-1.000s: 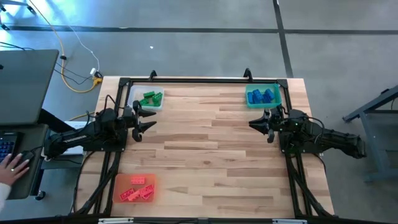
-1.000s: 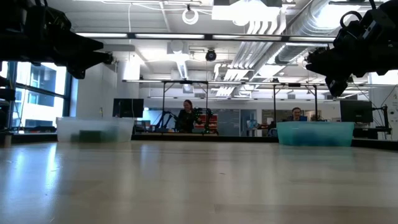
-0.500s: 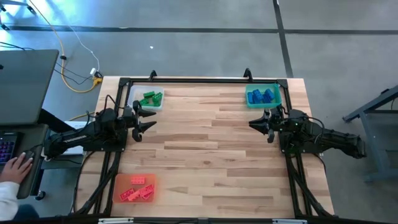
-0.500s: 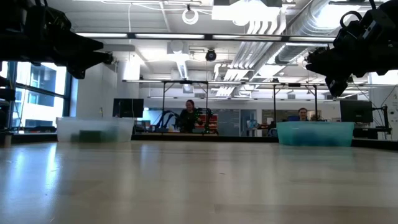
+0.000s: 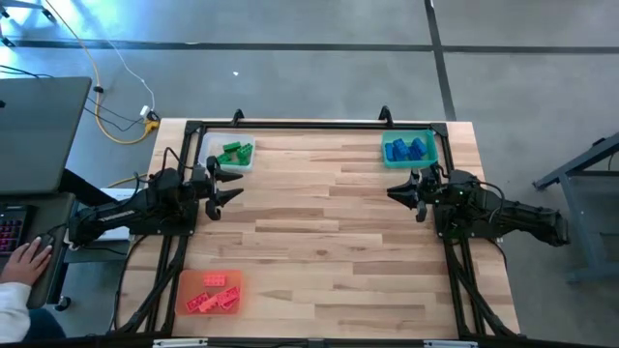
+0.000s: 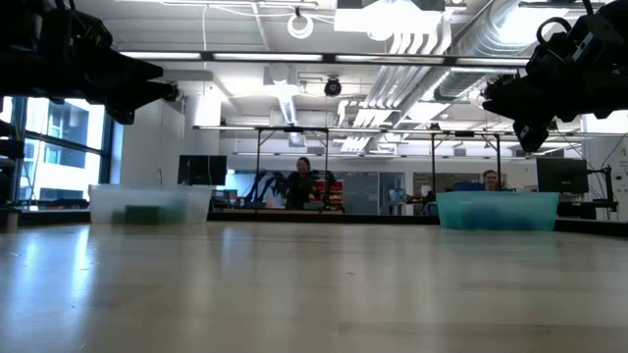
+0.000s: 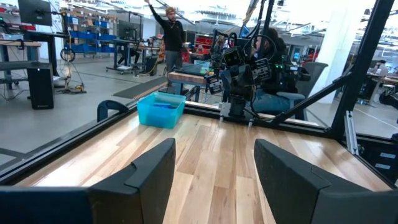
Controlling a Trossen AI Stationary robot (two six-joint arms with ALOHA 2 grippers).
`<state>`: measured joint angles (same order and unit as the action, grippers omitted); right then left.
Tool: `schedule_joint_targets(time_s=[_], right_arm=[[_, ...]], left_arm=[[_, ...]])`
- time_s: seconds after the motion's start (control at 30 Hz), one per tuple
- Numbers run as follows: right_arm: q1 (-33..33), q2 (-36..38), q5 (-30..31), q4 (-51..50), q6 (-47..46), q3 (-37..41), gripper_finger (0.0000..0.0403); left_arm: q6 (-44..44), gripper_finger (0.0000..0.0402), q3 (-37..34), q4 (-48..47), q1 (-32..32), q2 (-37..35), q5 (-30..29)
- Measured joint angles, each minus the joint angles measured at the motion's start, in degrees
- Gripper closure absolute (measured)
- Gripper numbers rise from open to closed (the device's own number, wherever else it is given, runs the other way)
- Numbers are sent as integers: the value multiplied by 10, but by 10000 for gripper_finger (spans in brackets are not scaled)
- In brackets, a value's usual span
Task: Sort & place blocks by color
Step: Return to Home Position
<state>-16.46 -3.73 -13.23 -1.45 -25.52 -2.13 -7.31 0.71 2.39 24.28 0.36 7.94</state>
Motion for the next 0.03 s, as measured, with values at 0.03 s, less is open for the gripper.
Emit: schedule_joint_targets(time_s=[0.03], right_arm=[[0, 0, 0, 0, 0, 0, 336]], left_arm=[[0, 193, 0, 0, 0, 0, 0]])
